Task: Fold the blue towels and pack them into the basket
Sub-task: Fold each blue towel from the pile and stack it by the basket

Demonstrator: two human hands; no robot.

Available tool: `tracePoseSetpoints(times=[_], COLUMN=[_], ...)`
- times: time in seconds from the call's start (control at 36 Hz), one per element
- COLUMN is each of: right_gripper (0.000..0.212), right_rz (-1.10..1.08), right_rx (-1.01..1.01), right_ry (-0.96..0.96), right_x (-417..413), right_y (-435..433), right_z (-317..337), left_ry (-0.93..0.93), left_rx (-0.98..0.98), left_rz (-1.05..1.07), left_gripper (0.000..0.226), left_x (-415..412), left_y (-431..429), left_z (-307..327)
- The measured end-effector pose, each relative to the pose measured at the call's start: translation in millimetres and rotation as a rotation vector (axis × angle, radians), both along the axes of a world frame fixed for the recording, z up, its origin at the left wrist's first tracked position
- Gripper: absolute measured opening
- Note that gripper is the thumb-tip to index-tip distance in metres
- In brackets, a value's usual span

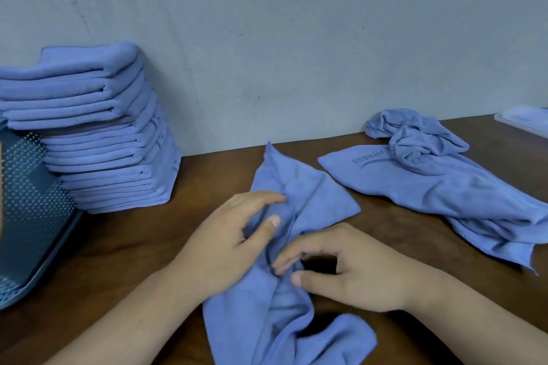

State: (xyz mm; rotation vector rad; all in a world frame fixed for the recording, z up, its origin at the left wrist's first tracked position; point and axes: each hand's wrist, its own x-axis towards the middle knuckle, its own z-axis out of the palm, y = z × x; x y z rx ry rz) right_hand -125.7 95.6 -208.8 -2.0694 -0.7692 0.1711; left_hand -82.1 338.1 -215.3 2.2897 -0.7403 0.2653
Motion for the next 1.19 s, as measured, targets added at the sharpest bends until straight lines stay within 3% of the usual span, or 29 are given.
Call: tracePoseSetpoints(times=[0.06, 0.11, 0.17, 0.22, 0.31, 0.44, 0.58, 0.72, 0.83, 0.89, 0.97, 1.06, 1.19], right_gripper=[0.016, 0.016, 0.016, 0.024, 0.048, 0.065, 0.072, 0.062, 0.03, 0.016, 0.027, 0.023, 0.013], right_rz=[-0.062, -0.249, -0.484, -0.643, -0.736, -0.834, -0.913, -0.953, -0.817, -0.706, -0.638, -0.612, -0.597], right_rx=[0.143, 0.201, 0.091, -0.199, -0.651, -0.691, -0.694, -0.705, -0.527, -0.423, -0.451, -0.494, -0.494], right_ry=[0.067, 0.001, -0.162, -0.27, -0.193, -0.08, 0.03, -0.111, -0.324, -0.277, -0.216, -0.153, -0.045], right_x=[-1, 6, 18, 29, 39, 59, 74, 73, 60, 50, 38, 32, 33], right_y=[3, 1, -8, -24, -46, -70, -89, -86, -67, -53, -39, -33, -31], right_z=[0, -5, -11, -14, -22, -22, -21, -23, -16, -12, -7, -1, 2], left_ry=[0.1, 0.099, 0.072, 0.058, 0.048, 0.084, 0.265, 0.459, 0.309, 0.162, 0.135, 0.182, 0.207], left_rx=[0.116, 0.273, 0.362, 0.321, 0.305, 0.301, 0.291, 0.265, 0.251, 0.329, 0.428, 0.496, 0.432], left_rz=[-0.025, -0.033, -0.02, -0.001, 0.01, 0.053, -0.009, -0.116, 0.065, 0.236, 0.414, 0.455, 0.407], left_gripper=[0.035, 0.034, 0.031, 0.037, 0.042, 0.051, 0.051, 0.037, 0.023, 0.019, 0.029, 0.034, 0.01], left_x=[0, 1, -1, -4, -9, -14, -21, -30, -15, -3, 7, 8, 12], left_y=[0, 0, -1, -2, -4, -7, -14, -20, -10, -1, 12, 14, 16], left_z=[-1, -2, 0, 4, 10, 18, 28, 39, 35, 31, 25, 19, 12])
